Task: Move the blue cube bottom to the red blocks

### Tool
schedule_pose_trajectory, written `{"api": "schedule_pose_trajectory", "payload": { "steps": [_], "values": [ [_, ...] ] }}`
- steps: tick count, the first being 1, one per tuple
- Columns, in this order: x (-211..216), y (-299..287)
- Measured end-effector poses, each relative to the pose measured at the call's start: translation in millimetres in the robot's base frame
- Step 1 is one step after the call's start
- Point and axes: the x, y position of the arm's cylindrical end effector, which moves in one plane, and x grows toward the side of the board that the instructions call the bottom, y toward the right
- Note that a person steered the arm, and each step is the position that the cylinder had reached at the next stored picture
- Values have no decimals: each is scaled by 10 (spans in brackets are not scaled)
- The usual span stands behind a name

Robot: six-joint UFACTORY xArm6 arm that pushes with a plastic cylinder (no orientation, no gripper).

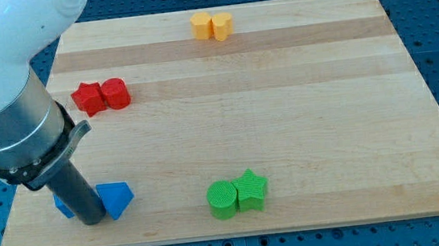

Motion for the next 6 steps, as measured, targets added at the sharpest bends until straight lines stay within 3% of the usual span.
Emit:
{"api": "schedule_pose_trajectory", "payload": {
  "steps": [1,5,6],
  "values": [
    [306,-164],
    [-10,-438],
    [-663,-247]
  ]
}}
